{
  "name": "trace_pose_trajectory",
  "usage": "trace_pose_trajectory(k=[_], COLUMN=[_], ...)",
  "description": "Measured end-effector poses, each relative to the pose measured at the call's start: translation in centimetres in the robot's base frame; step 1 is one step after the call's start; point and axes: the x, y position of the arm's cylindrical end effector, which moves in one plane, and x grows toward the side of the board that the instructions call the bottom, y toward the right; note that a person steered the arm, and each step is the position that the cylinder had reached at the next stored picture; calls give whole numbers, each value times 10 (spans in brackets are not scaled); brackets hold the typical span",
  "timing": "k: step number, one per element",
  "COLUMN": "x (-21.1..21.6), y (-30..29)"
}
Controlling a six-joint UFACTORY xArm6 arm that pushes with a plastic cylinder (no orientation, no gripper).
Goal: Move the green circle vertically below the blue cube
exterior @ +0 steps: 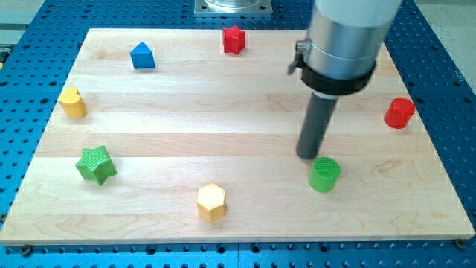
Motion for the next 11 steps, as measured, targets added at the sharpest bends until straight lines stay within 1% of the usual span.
trace_pose_trajectory(k=[1, 3, 4, 11], x=[-10, -11, -19, -20], y=[-12, -12, -12, -8])
